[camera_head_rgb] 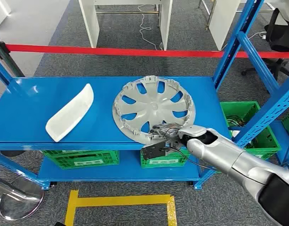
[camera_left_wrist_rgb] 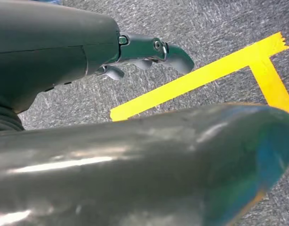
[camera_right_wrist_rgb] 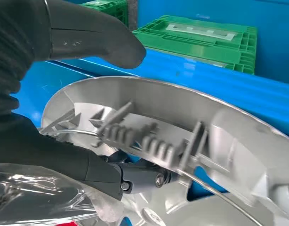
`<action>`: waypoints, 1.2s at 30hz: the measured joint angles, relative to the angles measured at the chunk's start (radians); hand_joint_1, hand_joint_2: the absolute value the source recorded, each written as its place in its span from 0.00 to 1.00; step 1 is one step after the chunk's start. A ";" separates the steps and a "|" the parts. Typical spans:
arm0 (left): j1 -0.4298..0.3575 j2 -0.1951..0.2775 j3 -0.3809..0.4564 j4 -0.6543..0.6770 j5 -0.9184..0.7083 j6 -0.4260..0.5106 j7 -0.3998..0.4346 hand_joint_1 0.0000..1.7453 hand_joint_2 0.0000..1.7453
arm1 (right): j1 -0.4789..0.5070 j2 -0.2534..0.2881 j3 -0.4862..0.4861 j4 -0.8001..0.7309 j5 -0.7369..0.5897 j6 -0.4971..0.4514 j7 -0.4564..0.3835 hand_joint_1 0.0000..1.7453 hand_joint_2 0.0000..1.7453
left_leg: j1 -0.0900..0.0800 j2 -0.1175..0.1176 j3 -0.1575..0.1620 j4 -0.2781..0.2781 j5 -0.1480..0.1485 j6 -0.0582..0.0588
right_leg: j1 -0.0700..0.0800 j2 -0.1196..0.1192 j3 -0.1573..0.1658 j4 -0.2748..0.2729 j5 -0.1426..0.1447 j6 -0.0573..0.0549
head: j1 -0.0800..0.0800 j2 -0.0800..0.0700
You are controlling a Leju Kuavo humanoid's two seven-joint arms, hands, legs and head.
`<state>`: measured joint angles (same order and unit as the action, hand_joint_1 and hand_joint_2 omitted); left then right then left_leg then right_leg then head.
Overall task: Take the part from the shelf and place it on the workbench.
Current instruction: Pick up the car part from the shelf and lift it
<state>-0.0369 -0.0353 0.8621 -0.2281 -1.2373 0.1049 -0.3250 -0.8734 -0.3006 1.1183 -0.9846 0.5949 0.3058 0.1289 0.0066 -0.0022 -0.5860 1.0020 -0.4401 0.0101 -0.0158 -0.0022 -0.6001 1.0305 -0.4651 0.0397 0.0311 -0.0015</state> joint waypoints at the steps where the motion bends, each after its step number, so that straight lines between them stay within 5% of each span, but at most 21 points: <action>1: 0.000 0.001 0.000 0.000 0.000 0.000 0.000 0.00 0.00 | 0.000 0.000 -0.001 -0.001 -0.003 0.004 -0.002 0.00 1.00 | -0.001 0.000 -0.002 0.002 0.000 -0.003 | 0.000 0.002 0.004 -0.006 -0.001 -0.005 | -0.001 0.000; 6: 0.001 0.002 0.000 0.000 0.000 0.000 0.001 0.00 0.00 | -0.001 0.002 -0.008 -0.006 -0.010 0.021 -0.007 0.00 1.00 | 0.001 -0.001 -0.008 0.015 -0.009 -0.025 | 0.003 0.004 0.012 -0.020 0.000 -0.036 | -0.002 0.000; 8: 0.000 0.003 0.000 0.000 0.000 0.000 0.002 0.00 0.00 | -0.001 0.004 -0.011 -0.009 -0.010 0.023 -0.007 0.00 1.00 | 0.003 0.000 -0.041 0.091 -0.058 -0.034 | 0.000 0.002 0.013 -0.023 0.003 -0.047 | -0.005 0.000; 10: 0.002 0.004 0.000 0.001 0.000 0.000 0.002 0.00 0.00 | 0.000 0.004 -0.012 -0.010 -0.010 0.024 -0.007 0.00 1.00 | 0.004 0.000 -0.100 0.228 -0.122 -0.040 | 0.000 0.000 0.013 -0.023 0.003 -0.051 | -0.007 0.000; 12: 0.005 0.003 0.000 0.002 0.001 0.000 0.002 0.00 0.00 | 0.002 0.004 -0.012 -0.011 -0.012 0.030 -0.008 0.00 1.00 | 0.004 0.000 -0.127 0.293 -0.134 -0.041 | 0.001 0.001 0.013 -0.023 0.002 -0.051 | -0.007 0.000; 15: 0.005 0.005 0.000 0.002 0.002 0.002 0.002 0.00 0.00 | -0.001 0.004 -0.012 -0.018 -0.022 0.046 -0.007 0.00 1.00 | 0.004 0.000 -0.048 0.133 -0.043 -0.034 | 0.001 0.003 0.016 -0.022 0.001 -0.048 | -0.007 0.000; 17: 0.004 0.006 0.000 0.002 0.004 0.004 0.001 0.00 0.00 | -0.003 0.000 -0.011 -0.025 -0.030 0.056 -0.006 0.00 1.00 | 0.002 -0.001 0.001 0.027 -0.012 -0.028 | 0.005 0.006 0.014 -0.020 0.001 -0.040 | -0.007 0.000; 20: 0.003 0.006 0.000 0.003 0.008 0.006 0.000 0.00 0.00 | -0.003 -0.010 -0.011 -0.038 -0.041 0.066 -0.004 0.00 1.00 | 0.000 0.000 0.007 0.006 -0.012 -0.015 | 0.005 0.008 0.009 -0.023 0.003 -0.023 | -0.007 0.000; 22: 0.002 0.006 0.000 0.003 0.012 0.008 -0.001 0.00 0.00 | -0.001 -0.021 -0.010 -0.045 -0.045 0.069 -0.004 0.00 1.00 | 0.003 0.002 0.008 0.000 -0.007 -0.001 | 0.004 0.007 -0.007 0.006 -0.020 -0.013 | -0.005 0.000; 25: 0.000 0.005 0.000 0.003 0.014 0.010 -0.002 0.00 0.00 | 0.010 -0.033 -0.004 -0.051 -0.048 0.069 -0.005 0.00 1.00 | 0.004 0.003 0.007 -0.003 -0.005 0.010 | 0.004 0.007 -0.092 0.184 -0.107 -0.005 | -0.002 0.000; 27: 0.000 0.005 0.001 0.003 0.015 0.011 -0.002 0.00 0.00 | 0.019 -0.038 -0.001 -0.053 -0.048 0.064 -0.005 0.00 1.00 | 0.003 0.003 0.007 -0.002 -0.005 0.011 | 0.004 0.006 -0.131 0.264 -0.123 -0.003 | -0.002 0.000; 28: 0.000 0.005 0.001 0.003 0.015 0.012 -0.002 0.00 0.00 | 0.021 -0.040 0.000 -0.055 -0.048 0.060 -0.005 0.00 1.00 | 0.003 0.003 0.008 -0.002 -0.005 0.010 | 0.004 0.006 -0.123 0.245 -0.102 -0.004 | -0.002 0.000; 31: -0.001 0.005 0.001 0.003 0.016 0.012 -0.002 0.00 0.00 | 0.021 -0.046 0.003 -0.062 -0.051 0.054 -0.005 0.00 1.00 | 0.001 0.002 0.010 0.001 -0.009 0.004 | 0.005 0.003 -0.023 0.045 -0.012 -0.013 | -0.002 0.000; 33: -0.001 0.006 0.001 0.003 0.016 0.014 -0.002 0.00 0.00 | 0.022 -0.049 0.004 -0.069 -0.055 0.050 -0.007 0.00 1.00 | -0.001 0.000 0.007 0.003 -0.009 -0.005 | 0.008 0.003 0.013 -0.021 -0.001 -0.021 | -0.003 0.000; 36: -0.001 0.006 0.002 0.003 0.016 0.015 -0.002 0.00 0.00 | 0.024 -0.053 0.005 -0.079 -0.060 0.047 -0.008 0.00 1.00 | 0.000 0.000 0.007 0.005 -0.012 -0.021 | 0.009 0.005 0.018 -0.027 0.001 -0.036 | -0.003 0.000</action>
<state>-0.0376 -0.0294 0.8642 -0.2255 -1.2209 0.1198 -0.3274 -0.8499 -0.3535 1.1229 -1.0635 0.5352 0.3526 0.1212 0.0071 -0.0021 -0.5794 1.0070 -0.4521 -0.0110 -0.0072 0.0031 -0.5820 1.0038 -0.4639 0.0035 0.0278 -0.0015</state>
